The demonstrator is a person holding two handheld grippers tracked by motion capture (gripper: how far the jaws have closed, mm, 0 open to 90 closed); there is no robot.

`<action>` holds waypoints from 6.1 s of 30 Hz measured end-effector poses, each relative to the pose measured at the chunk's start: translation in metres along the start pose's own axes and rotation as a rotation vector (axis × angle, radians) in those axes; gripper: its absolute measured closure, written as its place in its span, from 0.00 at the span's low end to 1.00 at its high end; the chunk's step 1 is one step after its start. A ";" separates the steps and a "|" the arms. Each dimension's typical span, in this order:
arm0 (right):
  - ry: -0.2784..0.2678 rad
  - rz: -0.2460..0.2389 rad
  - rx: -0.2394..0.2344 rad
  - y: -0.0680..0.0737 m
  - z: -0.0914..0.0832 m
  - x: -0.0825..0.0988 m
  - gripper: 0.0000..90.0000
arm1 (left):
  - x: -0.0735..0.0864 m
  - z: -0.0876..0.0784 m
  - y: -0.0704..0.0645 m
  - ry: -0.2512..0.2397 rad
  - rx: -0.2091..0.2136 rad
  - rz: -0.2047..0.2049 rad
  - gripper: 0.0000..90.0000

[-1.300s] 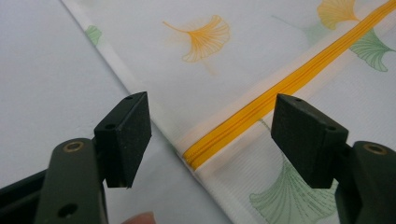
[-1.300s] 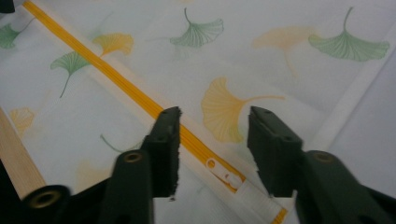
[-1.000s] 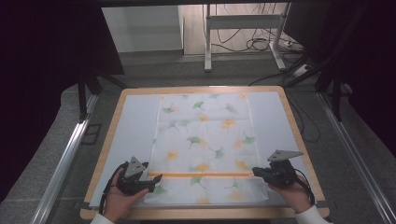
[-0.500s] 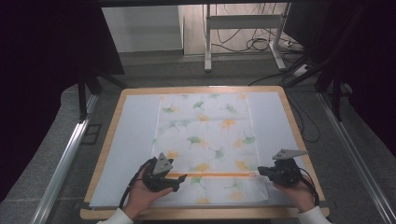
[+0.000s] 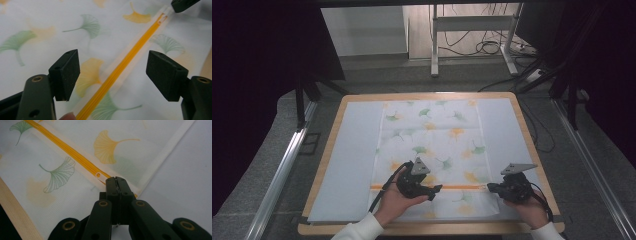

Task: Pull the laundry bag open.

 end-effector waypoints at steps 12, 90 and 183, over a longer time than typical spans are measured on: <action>0.010 0.006 -0.012 0.001 0.000 0.007 0.99 | -0.025 0.025 -0.017 0.007 0.096 -0.003 0.38; 0.031 0.017 -0.036 -0.004 0.003 0.016 0.99 | -0.076 0.116 -0.050 0.090 0.178 0.229 0.67; 0.035 0.036 -0.070 -0.008 0.004 0.016 0.99 | -0.101 0.131 -0.028 0.174 0.416 0.304 0.70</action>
Point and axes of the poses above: each handheld gripper's, and its own axes: z roughly forward along the jaws, x roughly out of its underside, y roughly to its left, the point moved 2 cm from there along z, roughly forward along the jaws, and after that the axes turned 11 degrees about z, right-handed, at the moved point
